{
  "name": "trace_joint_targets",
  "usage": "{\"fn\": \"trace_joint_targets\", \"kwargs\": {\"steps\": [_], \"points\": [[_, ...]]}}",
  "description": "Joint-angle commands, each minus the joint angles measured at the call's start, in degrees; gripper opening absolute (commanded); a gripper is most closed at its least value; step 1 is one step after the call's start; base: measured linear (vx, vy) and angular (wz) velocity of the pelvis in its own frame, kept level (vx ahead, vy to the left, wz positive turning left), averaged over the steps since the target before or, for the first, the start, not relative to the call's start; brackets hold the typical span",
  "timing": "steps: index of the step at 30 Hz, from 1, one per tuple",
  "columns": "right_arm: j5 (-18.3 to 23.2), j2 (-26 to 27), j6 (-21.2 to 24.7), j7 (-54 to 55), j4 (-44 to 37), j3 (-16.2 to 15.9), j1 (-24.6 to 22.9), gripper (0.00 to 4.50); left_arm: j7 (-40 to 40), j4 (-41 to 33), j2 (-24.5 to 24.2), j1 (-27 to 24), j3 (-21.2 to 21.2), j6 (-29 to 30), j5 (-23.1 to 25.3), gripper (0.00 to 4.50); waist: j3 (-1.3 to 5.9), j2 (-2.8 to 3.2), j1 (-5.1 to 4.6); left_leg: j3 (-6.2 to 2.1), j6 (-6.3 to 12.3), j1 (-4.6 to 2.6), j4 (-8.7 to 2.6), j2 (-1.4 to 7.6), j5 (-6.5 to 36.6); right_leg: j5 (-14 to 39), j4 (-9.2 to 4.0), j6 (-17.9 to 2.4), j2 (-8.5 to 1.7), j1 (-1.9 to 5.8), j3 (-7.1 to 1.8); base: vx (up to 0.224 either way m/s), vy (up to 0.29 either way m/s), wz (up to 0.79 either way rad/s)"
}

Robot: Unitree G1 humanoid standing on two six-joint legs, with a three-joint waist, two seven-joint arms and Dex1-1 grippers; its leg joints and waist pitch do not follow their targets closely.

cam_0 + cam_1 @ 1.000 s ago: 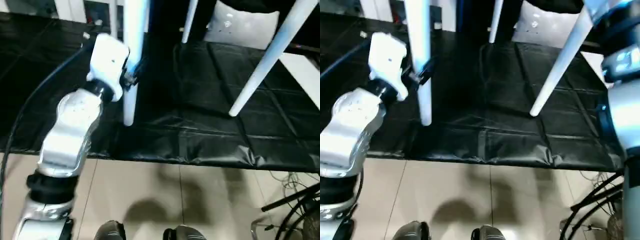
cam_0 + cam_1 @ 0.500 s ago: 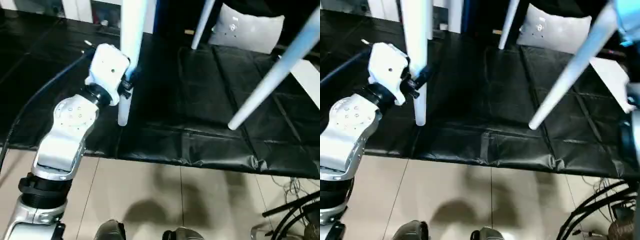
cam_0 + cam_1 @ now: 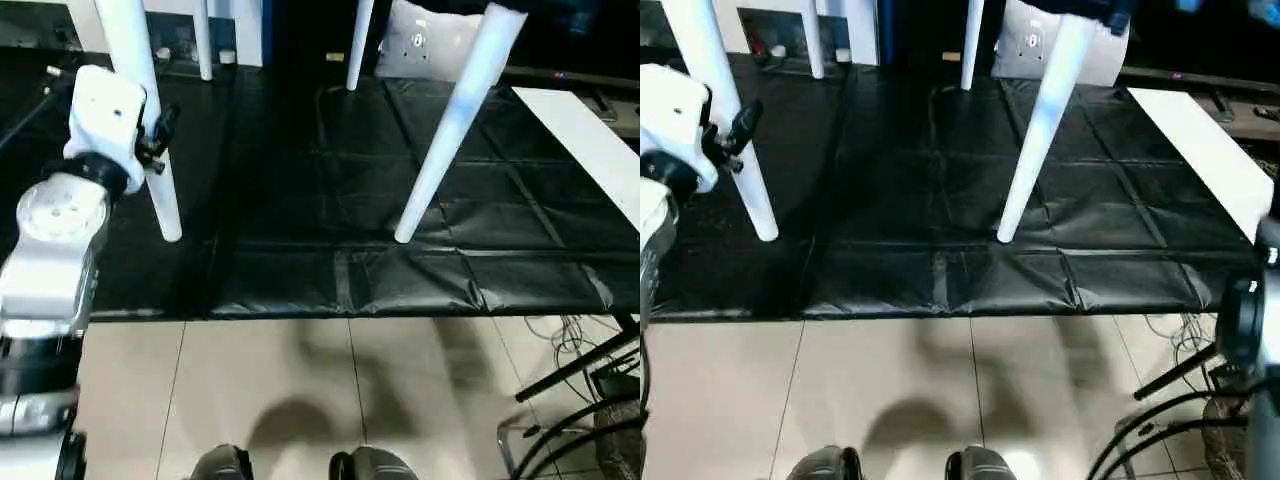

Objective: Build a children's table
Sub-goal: Flip table

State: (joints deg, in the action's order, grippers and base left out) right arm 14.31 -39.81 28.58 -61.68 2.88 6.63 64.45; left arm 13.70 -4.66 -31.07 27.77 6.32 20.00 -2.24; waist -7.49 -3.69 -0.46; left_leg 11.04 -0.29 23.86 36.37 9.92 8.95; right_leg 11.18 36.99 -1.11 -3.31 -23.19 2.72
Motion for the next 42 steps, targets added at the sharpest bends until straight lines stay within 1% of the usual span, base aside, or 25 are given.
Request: {"fn": "trace_joint_targets", "kwargs": {"steps": [1,3,4,5,7,9,11,13,15,16,17,18,19,20,21,22,25,26,29,32,36,38,40,41,42], "points": [[3.33,2.15,3.54,3.57,-3.98,3.61,-2.62,4.43,1.43,-2.12,-1.9,-2.79,-0.07,-0.45,2.9,2.27,3.99,2.08,0.46,-2.91,-5.01,-2.84,-5.17,3.29,24.2,16.32,-4.96,-10.74,-4.36,0.98,-2.65,0.0,0.0,0.0],[5.99,5.66,6.49,7.54,-8.68,6.53,-6.64,4.43,4.03,-3.69,-0.69,-5.37,3.14,-2.64,-2.66,2.27,4.09,2.28,0.61,-2.92,-4.96,-2.82,-5.34,3.27,22.99,14.87,-4.86,-10.56,-4.24,1.13,-2.61,0.0,0.0,0.0],[7.24,6.77,7.69,8.82,-10.47,7.21,-8.07,4.43,4.98,-4.16,-0.11,-6.24,4.56,-3.71,-4.93,2.27,4.04,2.31,0.83,-2.63,-4.61,-2.91,-5.4,3.21,21.34,12.86,-5.0,-10.73,-4.27,1.0,-2.81,0.0,0.0,0.0],[8.79,8.46,9.08,10.62,-13.05,8.08,-10.24,4.43,6.91,-4.43,0.52,-7.11,5.98,-5.33,-7.93,2.27,4.04,2.15,0.84,-2.57,-4.42,-2.8,-5.41,3.15,20.69,12.06,-4.85,-10.93,-4.22,1.1,-2.78,0.0,0.0,0.0],[13.49,12.89,12.1,14.36,-20.1,9.8,-17.41,4.43,13.1,-5.29,1.82,-10.63,9.42,-8.65,-15.53,2.27,4.1,2.46,1.34,-2.16,-3.68,-2.82,-5.52,3.02,17.27,8.79,-4.84,-11.01,-4.21,1.21,-2.94,0.0,0.0,0.0],[15.2,14.3,12.07,14.78,-23.72,9.58,-22.37,4.43,16.56,-4.98,1.75,-13.11,10.96,-10.62,-18.07,2.27,4.22,2.52,1.78,-1.98,-2.85,-2.89,-5.67,3.1,15.19,6.4,-4.65,-11.2,-4.22,1.5,-2.91,0.053,-0.02,-0.01],[16.27,16.57,12.48,16.16,-25.95,10.29,-26.26,4.43,18.07,-3.84,1.52,-14.68,11.52,-12.19,-18.43,2.27,4.23,2.4,2.06,-1.71,-1.78,-2.81,-5.59,3.06,12.54,4.31,-4.45,-11.7,-4.21,1.7,-3.01,0.027,-0.01,-0.01],[16.41,17.49,12.24,16.47,-26.64,10.33,-28.02,4.43,18.88,-3.32,1.43,-15.19,11.47,-12.32,-18.72,2.27,3.81,2.38,2.45,-1.42,-0.95,-2.93,-5.73,2.95,12.42,7.2,-4.8,-11.26,-4.34,1.69,-3.19,0.0,0.0,0.0],[16.73,21.1,11.53,18.92,-29.95,9.71,-35.34,4.43,20.01,-1.56,1.5,-17.23,10.51,-13.7,-18.32,2.27,3.37,3.12,2.78,-1.54,-1.83,-3.3,-6.21,3.04,14.42,11.63,-5.33,-10.05,-4.43,1.46,-3.22,0.0,0.0,0.0],[16.73,21.1,11.53,18.92,-29.95,9.71,-35.34,4.43,20.01,-1.56,1.5,-17.23,10.51,-13.7,-18.32,2.27,3.43,2.95,2.76,-1.54,-2.04,-3.38,-6.34,3.11,14.65,12.24,-5.59,-9.51,-4.36,1.5,-3.24,0.0,0.0,0.0],[16.87,21.42,11.42,19.18,-30.87,9.16,-37.01,4.5,20.39,-1.24,1.49,-17.78,10.32,-14.12,-18.33,2.57,3.48,2.94,2.77,-1.59,-2.28,-3.54,-6.35,3.19,14.94,12.38,-5.53,-9.4,-4.34,1.44,-3.22,0.0,0.0,0.0],[16.83,22.31,11.14,20.23,-32.72,7.84,-41.41,4.5,22.74,-0.85,2.43,-19.38,10.8,-14.55,-20.62,2.57,3.32,2.99,2.76,-1.58,-2.32,-3.28,-6.53,3.11,14.11,12.27,-5.67,-8.94,-4.41,1.51,-3.29,0.0,0.0,0.0],[16.83,22.31,11.14,20.23,-32.72,7.84,-41.41,4.5,22.74,-0.85,2.43,-19.38,10.8,-14.55,-20.62,2.65,3.32,2.99,2.76,-1.58,-2.32,-3.28,-6.53,3.11,14.11,12.27,-5.67,-8.94,-4.41,1.51,-3.29,0.0,0.0,0.0],[16.31,22.76,10.69,20.97,-33.33,6.79,-44.11,4.5,24.21,-0.18,2.42,-20.45,10.46,-15.14,-20.9,2.7,3.33,2.94,2.47,-1.67,-2.06,-3.01,-6.59,3.02,14.07,12.58,-5.63,-8.79,-4.39,1.67,-3.27,0.0,0.0,0.0],[16.14,23.13,10.3,21.81,-33.76,5.87,-46.23,4.5,25.43,0.67,2.27,-21.18,10.12,-15.45,-21.11,2.83,3.27,2.92,2.46,-1.55,-1.85,-3.2,-6.62,3.05,14.54,14.14,-5.93,-8.13,-4.36,1.39,-3.39,0.0,0.0,0.0],[16.14,23.13,10.3,21.81,-33.76,5.87,-46.23,4.5,25.43,0.67,2.27,-21.18,10.12,-15.45,-21.11,2.97,3.14,3.22,2.49,-1.58,-2.08,-3.36,-6.71,3.05,15.76,16.61,-6.2,-7.77,-4.47,1.2,-3.43,0.0,0.0,0.0],[14.84,24.1,9.01,22.02,-33.52,4.03,-49.4,4.5,27.32,2.33,1.65,-22.65,8.68,-14.57,-20.81,3.15,2.85,3.49,2.65,-1.84,-3.58,-3.78,-7.07,3.33,19.2,19.53,-6.47,-7.22,-4.45,0.65,-3.42,0.0,0.0,0.0],[13.59,24.75,8.09,22.07,-33.49,2.29,-51.44,4.5,27.2,3.7,1.69,-23.18,7.97,-14.65,-20.14,3.26,2.74,3.46,2.7,-1.86,-4.01,-3.91,-7.12,3.35,20.46,19.94,-6.52,-7.12,-4.52,0.48,-3.51,0.0,0.0,0.0],[12.74,25.34,7.08,22.8,-33.32,0.67,-53.46,4.5,26.71,5.33,1.63,-23.17,7.14,-15.15,-19.2,3.53,2.7,3.53,2.83,-2.12,-4.66,-3.81,-7.44,3.38,22.08,20.68,-6.58,-6.29,-4.63,0.58,-3.55,0.0,0.0,0.0],[12.11,25.5,5.8,23.69,-33.47,-0.85,-55.95,4.5,27.08,5.63,2.66,-23.83,7.93,-15.14,-20.05,3.8,2.61,3.69,2.81,-2.15,-5.08,-3.79,-7.56,3.37,22.97,20.53,-6.62,-6.57,-4.75,0.54,-3.59,0.0,0.0,0.0],[10.65,25.22,3.67,23.53,-33.33,-3.17,-61.76,4.5,28.99,4.66,3.26,-29.11,8.44,-15.77,-21.04,4.23,2.53,3.52,2.8,-2.15,-4.48,-3.57,-7.63,3.44,23.16,21.26,-6.94,-5.98,-4.91,0.66,-3.73,0.0,0.0,0.0],[9.41,25.78,1.97,24.01,-32.76,-4.24,-65.33,4.5,28.32,3.69,3.95,-32.96,9.41,-16.51,-21.66,4.37,2.51,3.63,2.77,-2.18,-4.08,-3.29,-7.87,3.61,22.59,19.86,-6.96,-6.26,-4.96,0.82,-3.74,0.0,0.0,0.0],[9.06,27.11,1.6,25.46,-32.92,-4.57,-67.49,4.5,26.54,3.52,4.54,-36.03,10.19,-17.64,-20.44,4.45,2.47,3.66,2.64,-2.1,-3.31,-3.38,-7.97,3.65,22.81,18.96,-7.13,-6.77,-4.86,0.7,-3.74,0.0,0.0,0.0],[8.69,27.68,1.51,26.24,-33.09,-5.31,-69.3,4.5,25.43,2.22,5.64,-38.68,10.73,-17.58,-20.57,4.45,2.49,3.82,2.7,-2.15,-3.28,-3.4,-7.99,3.63,23.38,19.64,-7.2,-6.78,-4.89,0.72,-3.74,0.0,0.0,0.0],[8.16,28.13,1.05,27.3,-33.1,-6.62,-72.01,4.5,24.25,-0.74,7.33,-42.66,10.93,-17.13,-20.87,4.45,2.29,3.68,2.62,-2.23,-3.45,-3.31,-8.12,3.85,23.96,20.2,-7.3,-6.8,-4.99,0.73,-3.78,0.0,0.0,0.0]]}}
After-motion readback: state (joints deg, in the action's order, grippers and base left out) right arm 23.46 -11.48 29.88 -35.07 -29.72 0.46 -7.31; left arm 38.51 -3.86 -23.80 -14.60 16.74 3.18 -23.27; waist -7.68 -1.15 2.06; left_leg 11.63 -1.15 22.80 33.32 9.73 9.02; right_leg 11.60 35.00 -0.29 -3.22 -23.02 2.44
